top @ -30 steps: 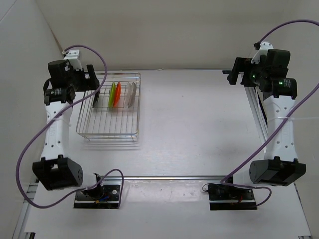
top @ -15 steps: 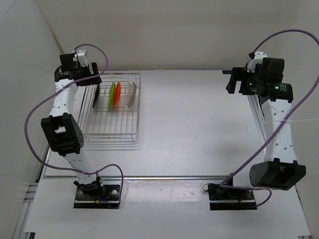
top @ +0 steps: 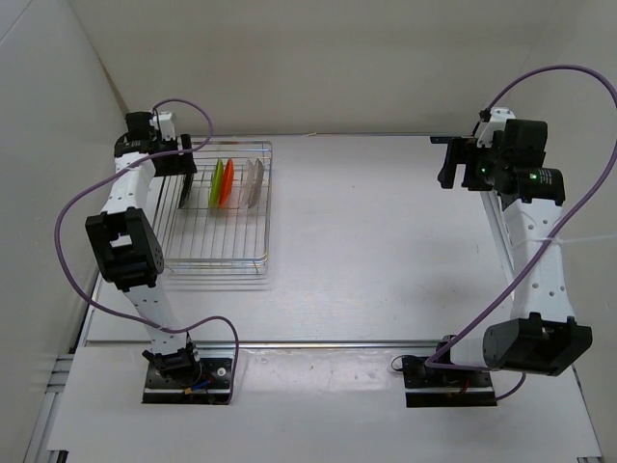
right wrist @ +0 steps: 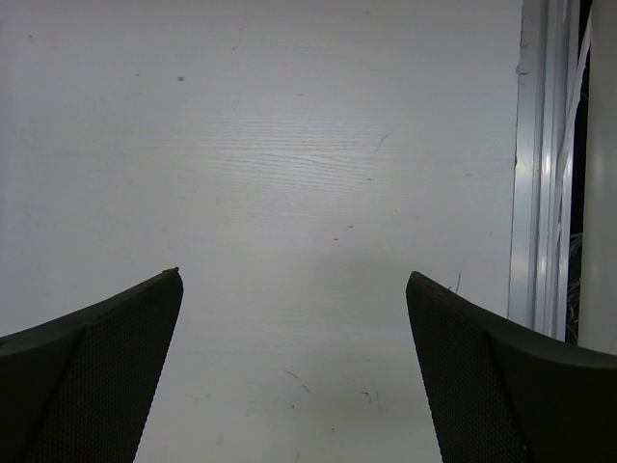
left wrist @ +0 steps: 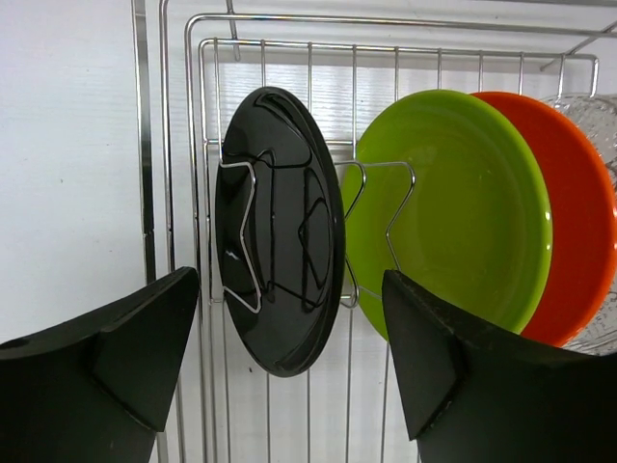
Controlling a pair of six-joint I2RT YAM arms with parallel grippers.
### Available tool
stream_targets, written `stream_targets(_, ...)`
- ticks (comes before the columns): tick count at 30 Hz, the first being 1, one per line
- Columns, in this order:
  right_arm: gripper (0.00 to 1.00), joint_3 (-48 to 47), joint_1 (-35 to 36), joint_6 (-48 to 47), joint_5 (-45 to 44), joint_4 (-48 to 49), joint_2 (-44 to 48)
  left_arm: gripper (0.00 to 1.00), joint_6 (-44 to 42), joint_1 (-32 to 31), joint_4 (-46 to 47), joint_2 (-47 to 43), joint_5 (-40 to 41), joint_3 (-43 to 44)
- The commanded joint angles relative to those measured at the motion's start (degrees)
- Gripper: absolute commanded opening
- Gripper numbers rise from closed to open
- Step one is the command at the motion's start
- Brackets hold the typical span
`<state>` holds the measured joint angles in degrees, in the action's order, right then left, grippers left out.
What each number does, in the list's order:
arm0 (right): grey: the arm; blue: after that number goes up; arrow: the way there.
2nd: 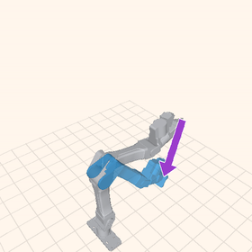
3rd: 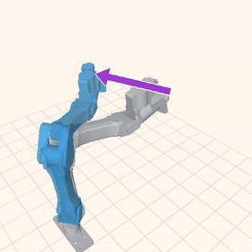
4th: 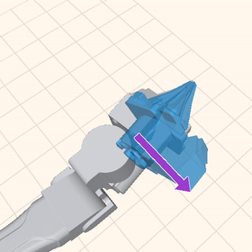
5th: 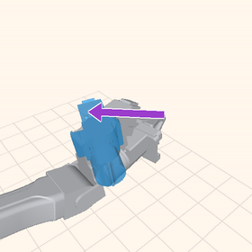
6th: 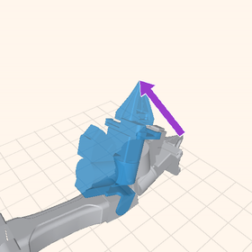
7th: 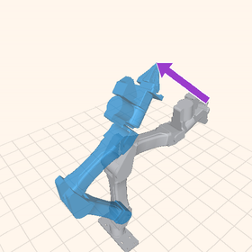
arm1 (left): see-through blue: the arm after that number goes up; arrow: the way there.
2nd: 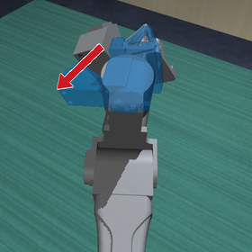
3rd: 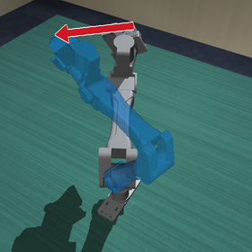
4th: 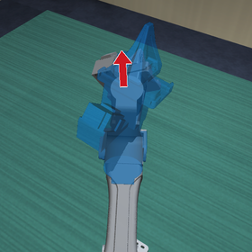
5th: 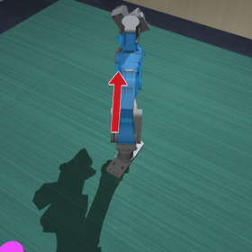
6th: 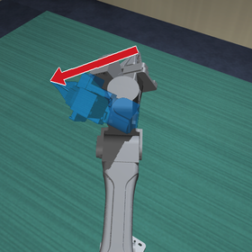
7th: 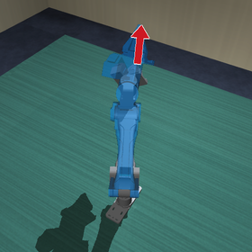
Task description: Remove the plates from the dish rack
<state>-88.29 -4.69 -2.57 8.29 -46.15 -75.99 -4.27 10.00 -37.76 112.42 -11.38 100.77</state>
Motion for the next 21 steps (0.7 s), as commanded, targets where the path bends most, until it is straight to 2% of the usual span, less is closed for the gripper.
stream_targets(1,1.0,0.05,0.29,-0.86,-0.74,2.47,1.72,0.87,-0.65,-0.24,-0.47,-2.03,-0.14,0.21)
stream_targets(4,1.0,0.57,0.29,-0.86,-0.74,2.47,2.24,0.79,-0.65,-0.24,-1.0,-1.33,-0.66,0.21)
stream_targets(7,1.0,0.58,0.29,-0.86,-1.26,2.47,2.25,0.77,-0.12,-0.77,-0.39,-2.03,-1.28,-1.02)
stream_targets(9,1.0,1.1,0.29,-0.86,-1.79,2.47,2.25,0.67,-0.12,-1.3,-0.39,-2.03,-1.28,-1.02)
stream_targets(10,1.0,1.1,0.29,-0.86,-1.79,2.47,2.77,0.67,-0.12,-1.3,-0.39,-2.03,-1.28,-0.41)
stream_targets(12,1.0,1.1,0.29,-0.86,-2.32,2.99,3.29,0.6,-0.12,-1.82,-1.09,-1.42,-1.28,0.12)
stream_targets(14,1.0,1.1,0.29,-0.86,-2.85,3.0,3.3,0.58,-0.12,-1.83,-1.62,-1.42,-1.28,0.13)
stream_targets(16,1.0,1.72,0.29,-0.86,-2.85,3.0,3.83,0.48,-0.12,-2.35,-1.62,-1.42,-0.75,0.13)
stream_targets(18,1.0,1.72,0.29,-0.86,-3.37,3.0,3.83,0.46,0.4,-2.35,-1.62,-1.42,-0.75,0.13)
stream_targets(21,1.0,1.72,0.29,-0.86,-3.37,3.0,3.83,0.36,0.41,-2.35,-1.62,-1.42,-0.75,0.13)
